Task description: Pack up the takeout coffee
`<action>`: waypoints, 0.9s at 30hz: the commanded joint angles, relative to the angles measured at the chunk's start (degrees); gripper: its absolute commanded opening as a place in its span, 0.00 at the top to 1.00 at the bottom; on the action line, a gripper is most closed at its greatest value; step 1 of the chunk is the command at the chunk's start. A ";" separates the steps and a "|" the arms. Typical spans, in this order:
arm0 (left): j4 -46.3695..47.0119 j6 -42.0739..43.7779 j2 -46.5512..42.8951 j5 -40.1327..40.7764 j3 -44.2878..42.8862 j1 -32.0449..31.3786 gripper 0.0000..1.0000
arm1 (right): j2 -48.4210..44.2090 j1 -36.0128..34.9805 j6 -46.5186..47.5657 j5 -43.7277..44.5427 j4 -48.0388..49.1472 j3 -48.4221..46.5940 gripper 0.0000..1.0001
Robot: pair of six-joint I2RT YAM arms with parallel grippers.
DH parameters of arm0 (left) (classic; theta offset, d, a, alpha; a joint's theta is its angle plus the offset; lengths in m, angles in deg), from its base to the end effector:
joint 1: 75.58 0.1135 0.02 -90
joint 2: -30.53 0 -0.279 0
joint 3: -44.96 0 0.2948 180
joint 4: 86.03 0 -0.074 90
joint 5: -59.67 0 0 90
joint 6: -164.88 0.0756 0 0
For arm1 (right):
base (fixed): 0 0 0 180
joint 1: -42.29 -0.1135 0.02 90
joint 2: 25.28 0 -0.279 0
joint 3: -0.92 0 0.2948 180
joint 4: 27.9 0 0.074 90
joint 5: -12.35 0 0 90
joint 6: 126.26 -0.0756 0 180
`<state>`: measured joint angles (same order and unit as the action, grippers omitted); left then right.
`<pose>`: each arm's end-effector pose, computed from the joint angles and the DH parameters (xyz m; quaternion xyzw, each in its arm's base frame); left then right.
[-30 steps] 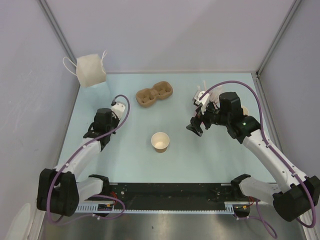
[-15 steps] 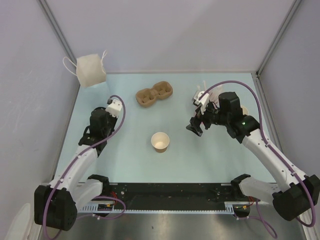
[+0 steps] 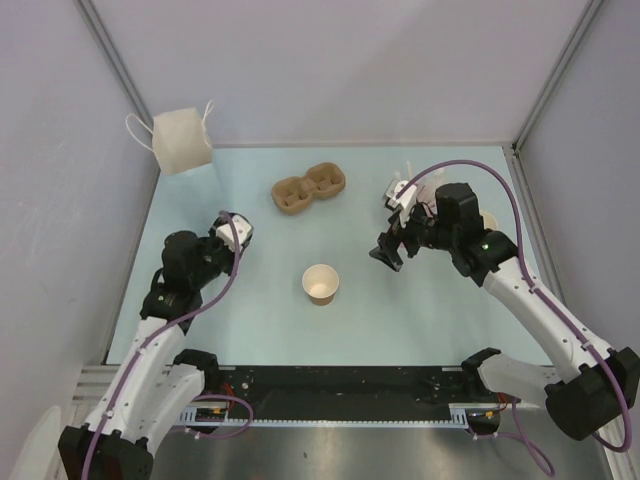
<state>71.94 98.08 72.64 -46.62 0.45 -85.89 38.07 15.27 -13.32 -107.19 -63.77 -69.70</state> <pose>0.2378 -0.0648 0.2637 0.3114 0.7512 -0.0510 0.5798 0.2592 0.1740 0.3333 -0.4691 0.6987 0.2366 0.4856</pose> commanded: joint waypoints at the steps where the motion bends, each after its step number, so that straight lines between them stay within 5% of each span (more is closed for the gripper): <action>1: -9.71 6.31 0.60 -16.30 -7.02 0.37 1.00 | -0.78 -1.01 -0.27 -0.52 0.92 -4.05 0.00; 18: -39.44 21.88 6.93 -41.61 -21.63 0.37 1.00 | -1.13 -19.29 15.12 9.58 2.14 -5.20 0.00; 23: -40.87 22.94 6.85 -46.19 -20.67 0.37 1.00 | 3.35 -18.24 2.75 5.12 4.96 -10.62 0.00; 27: -37.98 21.62 3.52 -47.78 -18.73 0.29 1.00 | 9.41 -13.68 -16.63 -9.17 8.64 -16.52 0.01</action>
<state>32.62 117.38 79.39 -87.85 -18.96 -85.89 42.99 -1.85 -11.29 -103.98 -61.54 -78.92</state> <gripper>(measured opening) 0.065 0.995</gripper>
